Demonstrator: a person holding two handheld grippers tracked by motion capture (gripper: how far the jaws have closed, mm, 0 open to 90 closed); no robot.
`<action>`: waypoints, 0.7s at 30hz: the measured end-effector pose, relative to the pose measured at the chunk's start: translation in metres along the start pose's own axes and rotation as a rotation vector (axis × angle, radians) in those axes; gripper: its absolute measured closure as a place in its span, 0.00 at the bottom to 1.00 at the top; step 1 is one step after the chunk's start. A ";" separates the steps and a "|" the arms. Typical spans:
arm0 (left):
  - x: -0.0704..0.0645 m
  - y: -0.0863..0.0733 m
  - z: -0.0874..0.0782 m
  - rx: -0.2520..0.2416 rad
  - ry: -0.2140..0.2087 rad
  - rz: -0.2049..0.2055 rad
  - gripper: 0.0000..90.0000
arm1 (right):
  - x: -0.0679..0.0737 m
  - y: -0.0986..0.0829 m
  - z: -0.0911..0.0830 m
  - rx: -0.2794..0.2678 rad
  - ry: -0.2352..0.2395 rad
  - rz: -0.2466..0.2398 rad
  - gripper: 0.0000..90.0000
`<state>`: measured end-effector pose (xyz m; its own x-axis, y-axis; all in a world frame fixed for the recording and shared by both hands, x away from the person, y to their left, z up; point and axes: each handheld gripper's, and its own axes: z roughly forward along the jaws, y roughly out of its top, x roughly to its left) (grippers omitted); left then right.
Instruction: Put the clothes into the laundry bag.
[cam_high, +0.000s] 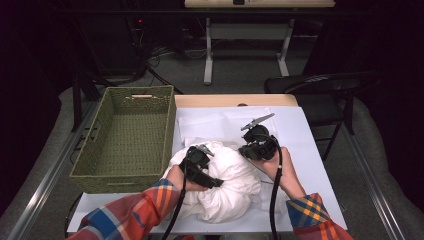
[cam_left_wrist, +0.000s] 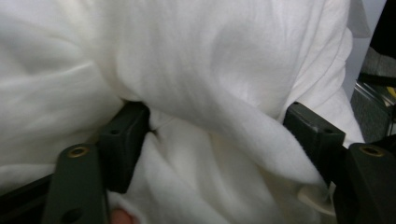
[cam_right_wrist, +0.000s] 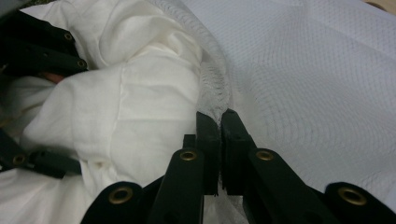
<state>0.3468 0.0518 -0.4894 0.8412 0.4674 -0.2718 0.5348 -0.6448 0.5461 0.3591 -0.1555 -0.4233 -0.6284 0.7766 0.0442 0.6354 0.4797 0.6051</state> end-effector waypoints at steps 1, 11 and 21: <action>0.000 0.001 0.003 0.009 -0.019 0.013 0.32 | -0.001 -0.001 0.001 0.001 0.002 0.007 0.98; -0.014 -0.002 -0.009 -0.171 0.071 -0.089 0.78 | 0.008 0.005 -0.009 -0.039 0.000 -0.006 0.98; -0.008 0.006 0.013 -0.209 0.123 -0.187 0.72 | 0.008 0.005 -0.010 -0.066 0.022 0.029 0.98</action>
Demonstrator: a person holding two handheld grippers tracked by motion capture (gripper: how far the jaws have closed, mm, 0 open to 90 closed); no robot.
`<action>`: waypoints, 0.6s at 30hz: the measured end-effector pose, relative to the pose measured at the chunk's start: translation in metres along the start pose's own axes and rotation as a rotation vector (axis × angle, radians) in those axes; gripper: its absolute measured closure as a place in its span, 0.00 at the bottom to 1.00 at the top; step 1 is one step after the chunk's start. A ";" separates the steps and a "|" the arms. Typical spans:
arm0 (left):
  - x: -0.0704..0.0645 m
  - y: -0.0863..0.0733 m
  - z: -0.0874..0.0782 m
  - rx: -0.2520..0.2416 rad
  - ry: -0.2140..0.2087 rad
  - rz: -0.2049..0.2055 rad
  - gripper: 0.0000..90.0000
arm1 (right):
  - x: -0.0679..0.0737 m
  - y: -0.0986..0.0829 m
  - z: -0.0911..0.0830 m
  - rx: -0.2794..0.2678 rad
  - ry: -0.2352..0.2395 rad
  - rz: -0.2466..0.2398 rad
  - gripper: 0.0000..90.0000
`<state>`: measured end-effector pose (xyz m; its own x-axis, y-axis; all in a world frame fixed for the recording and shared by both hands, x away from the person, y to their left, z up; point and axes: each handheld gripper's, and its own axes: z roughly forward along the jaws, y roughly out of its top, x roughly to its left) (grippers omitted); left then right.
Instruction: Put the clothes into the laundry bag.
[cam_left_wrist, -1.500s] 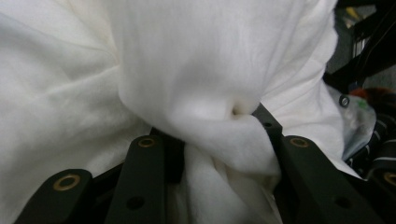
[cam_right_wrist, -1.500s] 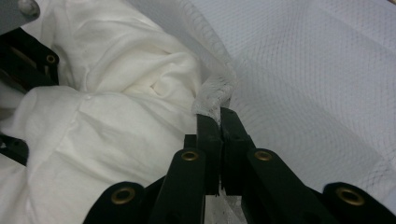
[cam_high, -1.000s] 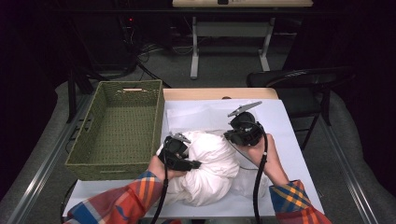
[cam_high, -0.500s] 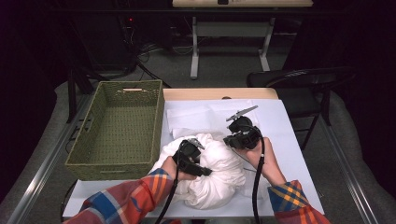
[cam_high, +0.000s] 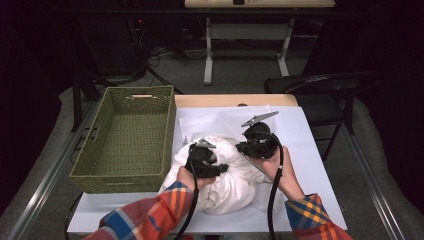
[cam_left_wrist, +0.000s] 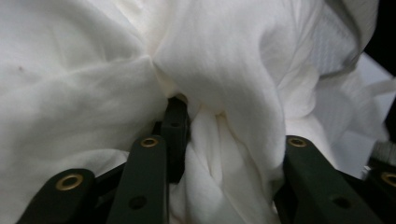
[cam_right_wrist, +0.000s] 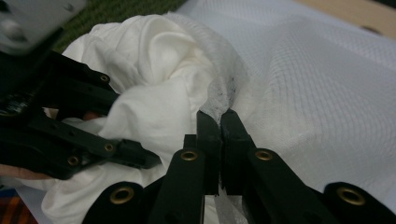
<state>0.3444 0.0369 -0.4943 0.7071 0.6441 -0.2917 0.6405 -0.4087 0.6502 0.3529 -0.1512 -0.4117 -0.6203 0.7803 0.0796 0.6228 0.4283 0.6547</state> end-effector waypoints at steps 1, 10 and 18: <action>-0.001 -0.001 0.006 0.038 0.002 0.028 0.69 | -0.002 -0.002 0.005 0.023 0.004 0.003 0.98; -0.007 0.024 -0.036 0.131 0.035 0.255 0.23 | -0.016 -0.007 0.011 0.064 -0.032 -0.020 0.77; 0.020 0.031 -0.025 0.189 0.101 0.224 0.02 | -0.015 -0.002 0.026 0.065 -0.045 -0.024 0.96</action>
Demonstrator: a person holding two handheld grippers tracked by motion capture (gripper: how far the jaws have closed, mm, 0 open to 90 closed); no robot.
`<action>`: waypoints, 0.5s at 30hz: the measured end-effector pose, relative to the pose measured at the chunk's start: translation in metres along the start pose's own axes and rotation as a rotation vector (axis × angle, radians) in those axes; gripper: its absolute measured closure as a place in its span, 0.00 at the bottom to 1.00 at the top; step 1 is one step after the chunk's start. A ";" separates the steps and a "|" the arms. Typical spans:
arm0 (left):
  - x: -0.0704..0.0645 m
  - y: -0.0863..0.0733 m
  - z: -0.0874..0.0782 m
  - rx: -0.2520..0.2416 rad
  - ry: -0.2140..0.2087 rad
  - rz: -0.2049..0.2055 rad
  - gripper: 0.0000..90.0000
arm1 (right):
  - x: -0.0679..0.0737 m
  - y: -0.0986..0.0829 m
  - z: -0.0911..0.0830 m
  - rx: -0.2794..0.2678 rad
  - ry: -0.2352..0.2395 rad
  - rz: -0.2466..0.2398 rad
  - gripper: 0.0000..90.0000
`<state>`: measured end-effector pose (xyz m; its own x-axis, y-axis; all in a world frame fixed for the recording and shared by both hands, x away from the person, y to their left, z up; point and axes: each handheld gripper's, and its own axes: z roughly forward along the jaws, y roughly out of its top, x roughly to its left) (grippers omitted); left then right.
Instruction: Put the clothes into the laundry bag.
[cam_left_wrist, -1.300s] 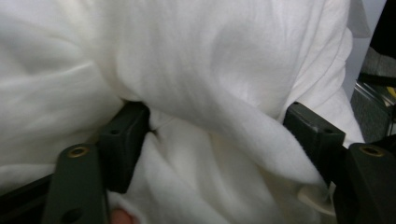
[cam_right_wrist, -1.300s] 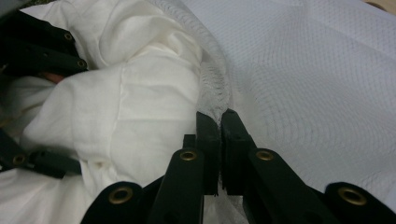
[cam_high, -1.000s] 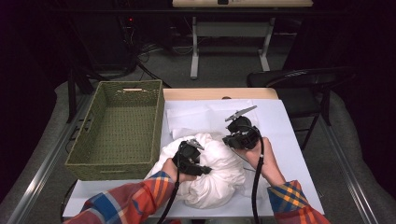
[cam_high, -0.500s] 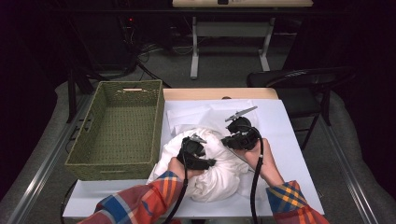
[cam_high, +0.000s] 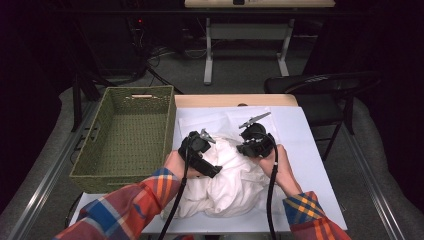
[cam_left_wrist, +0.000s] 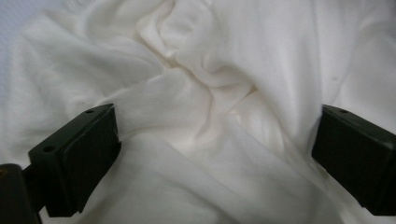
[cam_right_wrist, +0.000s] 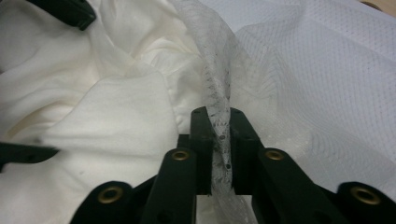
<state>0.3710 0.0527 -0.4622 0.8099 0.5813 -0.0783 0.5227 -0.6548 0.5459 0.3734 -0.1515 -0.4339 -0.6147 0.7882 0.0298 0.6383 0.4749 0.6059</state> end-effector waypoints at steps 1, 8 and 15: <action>0.004 -0.001 0.007 0.014 -0.015 -0.021 0.01 | 0.000 0.000 0.000 -0.002 0.005 0.002 0.97; 0.014 -0.007 0.035 0.042 -0.180 -0.083 0.37 | 0.001 -0.001 -0.001 -0.001 0.022 -0.003 0.98; -0.004 -0.012 0.019 -0.047 -0.177 -0.045 0.73 | -0.002 -0.002 -0.004 -0.034 0.011 0.012 0.98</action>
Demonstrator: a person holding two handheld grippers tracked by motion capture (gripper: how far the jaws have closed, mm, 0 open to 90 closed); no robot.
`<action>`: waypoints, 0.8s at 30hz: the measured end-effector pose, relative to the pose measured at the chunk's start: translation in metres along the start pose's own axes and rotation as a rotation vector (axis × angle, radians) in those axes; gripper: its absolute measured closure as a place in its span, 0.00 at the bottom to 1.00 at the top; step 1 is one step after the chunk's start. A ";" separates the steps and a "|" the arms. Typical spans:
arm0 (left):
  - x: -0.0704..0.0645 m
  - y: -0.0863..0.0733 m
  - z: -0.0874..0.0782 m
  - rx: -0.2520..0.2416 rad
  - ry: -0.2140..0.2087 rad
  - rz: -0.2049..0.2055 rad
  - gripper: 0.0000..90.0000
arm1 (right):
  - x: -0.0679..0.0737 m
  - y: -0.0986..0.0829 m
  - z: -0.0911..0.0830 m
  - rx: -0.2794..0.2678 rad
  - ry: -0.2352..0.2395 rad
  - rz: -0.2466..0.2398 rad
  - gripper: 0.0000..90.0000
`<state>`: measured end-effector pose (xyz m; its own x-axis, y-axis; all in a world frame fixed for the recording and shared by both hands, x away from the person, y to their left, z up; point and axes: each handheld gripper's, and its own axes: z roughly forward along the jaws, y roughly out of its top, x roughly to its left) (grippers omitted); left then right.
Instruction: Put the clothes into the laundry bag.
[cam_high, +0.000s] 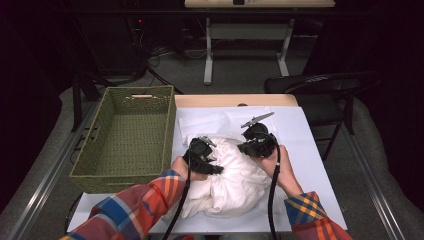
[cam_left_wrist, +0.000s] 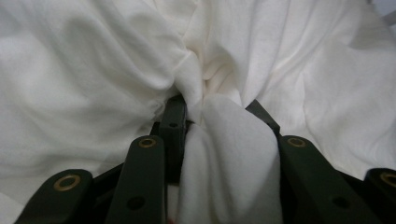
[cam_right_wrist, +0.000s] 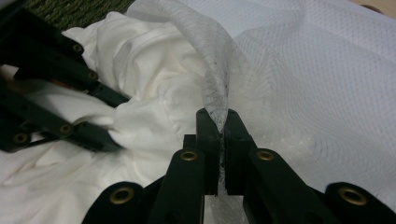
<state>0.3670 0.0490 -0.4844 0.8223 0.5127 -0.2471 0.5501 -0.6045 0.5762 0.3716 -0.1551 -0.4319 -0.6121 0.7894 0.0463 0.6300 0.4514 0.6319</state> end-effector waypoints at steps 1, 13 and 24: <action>-0.006 0.000 -0.002 0.002 0.012 0.034 0.73 | 0.001 0.001 0.000 -0.003 -0.004 -0.001 0.98; -0.035 0.011 0.016 0.030 -0.027 0.203 0.72 | 0.007 0.007 -0.016 -0.119 0.023 0.010 0.98; 0.004 0.019 0.002 -0.158 0.095 -0.104 0.74 | 0.008 0.003 -0.028 -0.100 0.063 0.015 0.98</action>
<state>0.3814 0.0383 -0.4757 0.7405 0.6272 -0.2413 0.5954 -0.4458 0.6684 0.3552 -0.1592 -0.4075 -0.6340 0.7665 0.1029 0.5903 0.3937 0.7046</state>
